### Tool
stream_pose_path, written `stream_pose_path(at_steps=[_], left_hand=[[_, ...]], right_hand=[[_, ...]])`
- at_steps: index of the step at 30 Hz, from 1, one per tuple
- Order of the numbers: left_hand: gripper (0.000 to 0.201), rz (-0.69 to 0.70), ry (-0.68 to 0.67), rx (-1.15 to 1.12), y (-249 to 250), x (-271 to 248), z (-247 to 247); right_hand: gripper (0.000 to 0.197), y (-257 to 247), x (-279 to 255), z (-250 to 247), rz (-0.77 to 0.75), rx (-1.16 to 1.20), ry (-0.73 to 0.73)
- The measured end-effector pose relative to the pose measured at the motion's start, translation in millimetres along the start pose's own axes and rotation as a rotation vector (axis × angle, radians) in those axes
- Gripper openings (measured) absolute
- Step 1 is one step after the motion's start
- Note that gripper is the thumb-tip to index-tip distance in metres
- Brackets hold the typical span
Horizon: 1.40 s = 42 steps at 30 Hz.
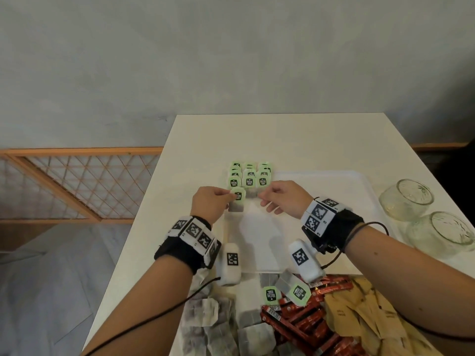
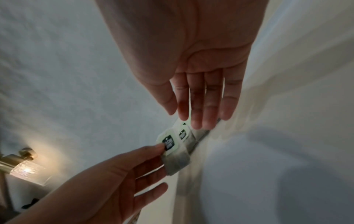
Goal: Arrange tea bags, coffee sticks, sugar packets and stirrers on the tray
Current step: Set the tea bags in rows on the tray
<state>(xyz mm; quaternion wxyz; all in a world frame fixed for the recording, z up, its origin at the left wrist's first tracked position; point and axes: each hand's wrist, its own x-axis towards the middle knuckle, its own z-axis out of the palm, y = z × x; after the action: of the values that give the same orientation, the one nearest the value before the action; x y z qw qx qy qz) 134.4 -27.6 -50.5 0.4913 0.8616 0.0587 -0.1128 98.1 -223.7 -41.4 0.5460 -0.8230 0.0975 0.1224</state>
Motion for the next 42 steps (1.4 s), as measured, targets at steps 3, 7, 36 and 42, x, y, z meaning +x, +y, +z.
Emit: stream_pose_path(at_steps=[3, 7, 36, 42], left_hand=[[0.005, -0.039, -0.028, -0.026, -4.7, 13.9, -1.1], [0.003, -0.028, 0.008, -0.002, -7.0, 31.9, 4.1], [0.029, 0.168, -0.089, 0.42, 10.8, 36.1, 10.0], [0.025, 0.236, -0.117, 0.445, 24.9, 9.0, 2.2]], right_hand=[[0.011, 7.0, 8.2, -7.0, 0.021, -0.006, 0.016], [0.014, 13.0, 19.7, -10.8, 0.037, -0.029, 0.052], [0.022, 10.9, 44.9, -6.7, 0.167, -0.331, 0.127], [0.02, 10.0, -5.0, -16.7, 0.075, -0.282, 0.088]])
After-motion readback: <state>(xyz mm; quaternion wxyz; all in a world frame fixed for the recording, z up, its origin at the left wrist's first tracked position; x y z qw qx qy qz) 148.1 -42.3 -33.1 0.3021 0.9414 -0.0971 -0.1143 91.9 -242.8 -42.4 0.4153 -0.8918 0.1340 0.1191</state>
